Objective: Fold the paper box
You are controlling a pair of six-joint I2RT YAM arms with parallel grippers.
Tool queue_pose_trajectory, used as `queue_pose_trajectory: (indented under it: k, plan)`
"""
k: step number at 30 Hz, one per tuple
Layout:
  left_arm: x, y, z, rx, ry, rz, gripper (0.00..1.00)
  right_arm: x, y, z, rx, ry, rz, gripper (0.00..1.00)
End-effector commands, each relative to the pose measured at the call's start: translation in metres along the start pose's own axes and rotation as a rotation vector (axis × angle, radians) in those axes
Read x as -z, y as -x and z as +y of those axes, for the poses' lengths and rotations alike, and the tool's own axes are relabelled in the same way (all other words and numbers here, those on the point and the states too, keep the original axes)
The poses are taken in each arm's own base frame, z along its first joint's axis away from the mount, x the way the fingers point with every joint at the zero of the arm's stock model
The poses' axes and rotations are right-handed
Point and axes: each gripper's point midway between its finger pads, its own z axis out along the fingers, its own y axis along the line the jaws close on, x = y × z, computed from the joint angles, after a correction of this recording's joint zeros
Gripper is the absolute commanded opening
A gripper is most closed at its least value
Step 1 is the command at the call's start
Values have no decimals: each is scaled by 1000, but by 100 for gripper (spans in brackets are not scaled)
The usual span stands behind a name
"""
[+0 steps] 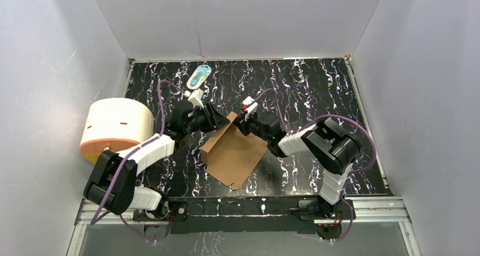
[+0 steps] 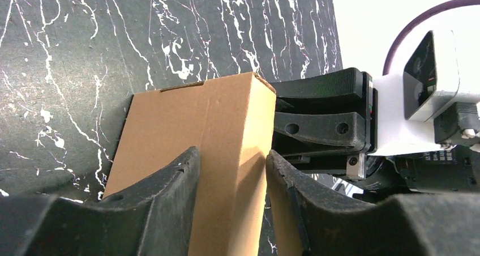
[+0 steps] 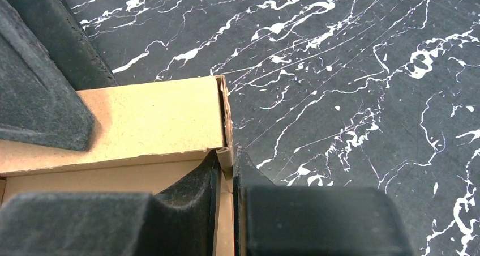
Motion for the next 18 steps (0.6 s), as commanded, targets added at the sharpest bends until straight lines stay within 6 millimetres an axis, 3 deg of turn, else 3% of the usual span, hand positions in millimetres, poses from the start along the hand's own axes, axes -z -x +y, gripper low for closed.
queue_pose_trajectory:
  k: [1, 11, 18]
  plan:
    - [3, -24, -16, 31, -63, 119, 45, -4, 35, -17, 36, -76, -173, 12]
    - [2, -31, -23, 76, -109, 153, 46, -2, 32, -48, -12, -255, -217, 14]
    - [5, -30, -27, 75, -121, 147, 50, -9, 32, -41, -32, -217, -220, 15]
